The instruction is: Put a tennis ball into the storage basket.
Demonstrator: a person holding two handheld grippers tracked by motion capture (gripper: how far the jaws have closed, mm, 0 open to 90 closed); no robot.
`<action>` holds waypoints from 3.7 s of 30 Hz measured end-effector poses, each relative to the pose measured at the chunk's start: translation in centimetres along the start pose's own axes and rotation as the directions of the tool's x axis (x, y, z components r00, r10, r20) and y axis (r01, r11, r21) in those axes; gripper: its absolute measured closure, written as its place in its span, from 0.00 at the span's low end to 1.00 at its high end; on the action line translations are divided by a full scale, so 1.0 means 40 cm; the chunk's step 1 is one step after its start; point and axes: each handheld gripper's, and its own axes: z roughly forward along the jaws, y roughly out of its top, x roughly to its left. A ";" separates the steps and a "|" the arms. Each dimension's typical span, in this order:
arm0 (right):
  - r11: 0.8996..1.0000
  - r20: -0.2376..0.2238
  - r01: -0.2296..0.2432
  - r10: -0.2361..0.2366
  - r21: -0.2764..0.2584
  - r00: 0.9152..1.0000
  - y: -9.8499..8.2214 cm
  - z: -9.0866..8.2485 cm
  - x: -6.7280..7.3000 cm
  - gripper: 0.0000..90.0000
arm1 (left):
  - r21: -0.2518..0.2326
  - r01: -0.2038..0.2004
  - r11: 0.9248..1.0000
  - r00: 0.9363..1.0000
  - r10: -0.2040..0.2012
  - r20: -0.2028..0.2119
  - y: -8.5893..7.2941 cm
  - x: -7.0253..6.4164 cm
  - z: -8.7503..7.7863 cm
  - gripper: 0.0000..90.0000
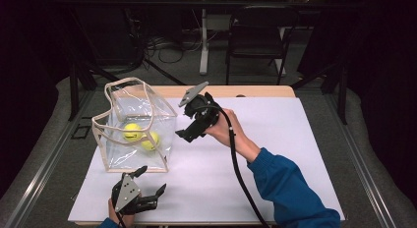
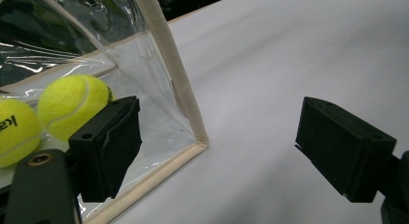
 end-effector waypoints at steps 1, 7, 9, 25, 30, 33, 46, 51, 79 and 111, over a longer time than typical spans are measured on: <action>1.000 0.000 -0.002 0.002 0.006 1.000 -0.008 0.000 -0.001 0.00 | 0.002 0.001 1.000 1.000 -0.001 0.001 0.000 0.000 0.000 0.18; 1.000 0.006 -0.008 0.008 0.023 1.000 -0.050 -0.004 -0.001 0.00 | 0.003 0.001 1.000 1.000 -0.001 0.003 0.000 -0.001 0.002 0.18; 0.999 0.008 -0.009 0.009 0.031 1.000 -0.063 -0.007 0.001 0.00 | 0.010 0.000 1.000 1.000 -0.001 0.006 0.000 -0.002 0.003 0.18; 0.999 0.027 -0.021 0.020 0.032 0.999 -0.147 -0.047 0.023 0.00 | 0.009 0.001 1.000 1.000 -0.001 0.004 0.000 -0.001 0.002 0.18; 0.999 0.034 -0.032 0.030 0.033 0.999 -0.171 -0.057 0.027 0.00 | 0.009 -0.001 1.000 1.000 0.001 0.004 0.000 -0.002 0.002 0.18; 0.998 0.035 -0.044 0.043 0.033 0.998 -0.188 -0.062 0.029 0.00 | 0.009 -0.002 1.000 1.000 0.002 0.000 0.001 -0.003 0.002 0.18; 0.998 0.049 -0.054 0.052 0.045 0.997 -0.251 -0.076 0.041 0.00 | 0.011 -0.007 1.000 1.000 0.007 0.000 0.001 -0.004 0.003 0.18; 0.997 0.055 -0.057 0.054 0.055 0.997 -0.274 -0.077 0.043 0.00 | 0.013 -0.010 1.000 1.000 0.010 0.001 0.001 -0.004 0.003 0.18; 0.988 0.103 -0.117 0.106 0.099 0.989 -0.449 -0.083 0.060 0.00 | 0.014 -0.014 1.000 1.000 0.014 -0.005 0.001 -0.006 0.004 0.18; 0.972 0.156 -0.213 0.197 0.099 0.968 -0.602 -0.126 0.090 0.00 | 0.008 -0.014 1.000 1.000 0.014 -0.010 0.001 -0.008 0.004 0.18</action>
